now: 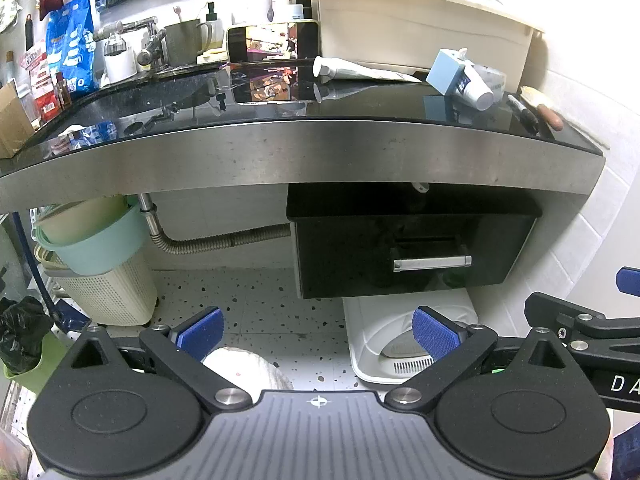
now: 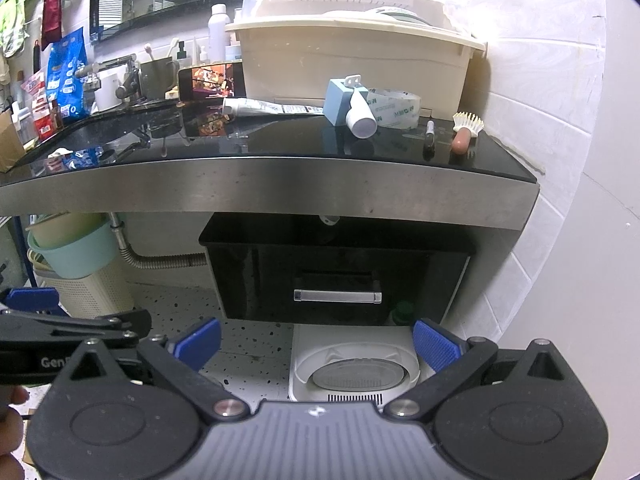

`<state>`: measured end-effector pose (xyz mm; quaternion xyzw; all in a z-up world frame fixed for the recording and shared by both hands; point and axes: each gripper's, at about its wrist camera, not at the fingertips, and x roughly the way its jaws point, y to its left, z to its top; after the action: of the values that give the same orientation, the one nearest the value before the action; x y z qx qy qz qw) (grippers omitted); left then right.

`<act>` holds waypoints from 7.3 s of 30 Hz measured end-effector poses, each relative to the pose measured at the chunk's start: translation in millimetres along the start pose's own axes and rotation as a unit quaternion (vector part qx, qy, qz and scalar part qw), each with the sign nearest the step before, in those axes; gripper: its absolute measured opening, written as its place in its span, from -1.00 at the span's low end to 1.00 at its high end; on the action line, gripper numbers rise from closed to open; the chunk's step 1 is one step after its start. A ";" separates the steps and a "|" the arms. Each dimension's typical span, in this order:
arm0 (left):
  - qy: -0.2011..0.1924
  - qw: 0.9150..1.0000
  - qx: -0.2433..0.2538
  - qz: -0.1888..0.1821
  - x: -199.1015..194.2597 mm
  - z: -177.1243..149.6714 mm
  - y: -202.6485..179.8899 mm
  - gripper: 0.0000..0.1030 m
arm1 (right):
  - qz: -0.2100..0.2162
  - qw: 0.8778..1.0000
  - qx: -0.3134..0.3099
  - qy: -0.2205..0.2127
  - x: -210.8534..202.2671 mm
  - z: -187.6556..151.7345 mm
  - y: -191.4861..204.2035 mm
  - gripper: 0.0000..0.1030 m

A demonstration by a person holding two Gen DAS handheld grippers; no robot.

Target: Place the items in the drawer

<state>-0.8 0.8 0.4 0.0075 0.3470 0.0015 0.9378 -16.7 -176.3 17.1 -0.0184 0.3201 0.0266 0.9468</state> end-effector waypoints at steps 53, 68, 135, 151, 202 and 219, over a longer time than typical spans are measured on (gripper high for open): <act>-0.059 0.998 -0.024 0.024 20.7 -20.9 13.9 0.98 | -0.030 0.996 0.054 -0.059 19.9 -23.9 -24.6 1.00; -0.061 0.998 -0.010 -0.007 34.0 -30.9 13.3 0.98 | -0.011 0.996 0.057 -0.073 31.2 -38.7 -29.8 1.00; -0.162 0.983 -0.039 -0.075 89.7 -64.4 40.4 0.98 | 0.065 0.982 0.043 -0.170 81.0 -75.1 -57.1 1.00; -0.178 0.982 -0.027 -0.057 114.6 -82.5 49.4 0.98 | 0.030 0.982 -0.004 -0.184 105.3 -102.0 -53.5 1.00; -0.094 0.992 -0.062 -0.064 147.1 -91.4 53.7 0.96 | 0.035 0.930 -0.362 -0.050 174.1 -92.8 24.1 0.99; -0.100 0.989 -0.075 -0.077 145.4 -92.7 58.7 0.96 | -0.015 0.770 -0.636 0.045 260.4 -101.0 38.7 0.86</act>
<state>49.4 61.8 -163.7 -0.0897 0.2502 -0.0454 0.9630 126.4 -132.9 -221.9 -0.6222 0.2720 0.2088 0.7038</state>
